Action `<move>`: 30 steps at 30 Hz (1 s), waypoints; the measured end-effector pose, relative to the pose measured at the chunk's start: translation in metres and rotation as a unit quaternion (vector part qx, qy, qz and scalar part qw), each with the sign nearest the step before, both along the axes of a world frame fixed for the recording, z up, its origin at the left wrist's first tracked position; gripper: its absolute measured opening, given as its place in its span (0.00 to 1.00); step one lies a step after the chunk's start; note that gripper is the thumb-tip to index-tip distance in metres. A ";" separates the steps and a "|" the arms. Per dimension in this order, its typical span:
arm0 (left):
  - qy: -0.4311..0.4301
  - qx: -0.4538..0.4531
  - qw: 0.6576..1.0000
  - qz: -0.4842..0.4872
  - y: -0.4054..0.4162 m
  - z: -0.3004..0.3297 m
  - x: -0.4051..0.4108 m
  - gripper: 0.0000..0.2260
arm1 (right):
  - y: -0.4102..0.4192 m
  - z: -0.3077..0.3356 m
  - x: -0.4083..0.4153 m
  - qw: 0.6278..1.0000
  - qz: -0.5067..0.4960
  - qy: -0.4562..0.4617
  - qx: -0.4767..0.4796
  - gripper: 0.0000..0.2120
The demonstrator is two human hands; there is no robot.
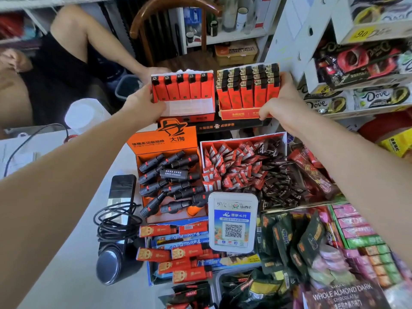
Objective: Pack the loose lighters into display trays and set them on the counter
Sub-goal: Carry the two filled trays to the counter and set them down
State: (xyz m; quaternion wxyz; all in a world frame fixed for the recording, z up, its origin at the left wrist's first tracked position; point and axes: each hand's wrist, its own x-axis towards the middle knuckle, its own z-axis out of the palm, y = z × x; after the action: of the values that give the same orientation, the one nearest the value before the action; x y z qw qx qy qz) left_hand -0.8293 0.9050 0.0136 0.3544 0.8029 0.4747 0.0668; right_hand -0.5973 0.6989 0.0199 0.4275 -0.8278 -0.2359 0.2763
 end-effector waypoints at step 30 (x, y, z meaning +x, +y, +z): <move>0.213 0.362 0.849 -0.322 -0.004 0.034 0.035 0.62 | -0.003 0.000 -0.006 1.000 -0.027 -0.011 0.007 0.38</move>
State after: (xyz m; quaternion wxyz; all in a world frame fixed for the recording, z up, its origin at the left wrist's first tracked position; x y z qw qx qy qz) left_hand -0.7943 0.9015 0.0474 -0.0695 0.9765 0.1958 -0.0571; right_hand -0.6031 0.6958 0.0203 0.4377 -0.8342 -0.2197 0.2536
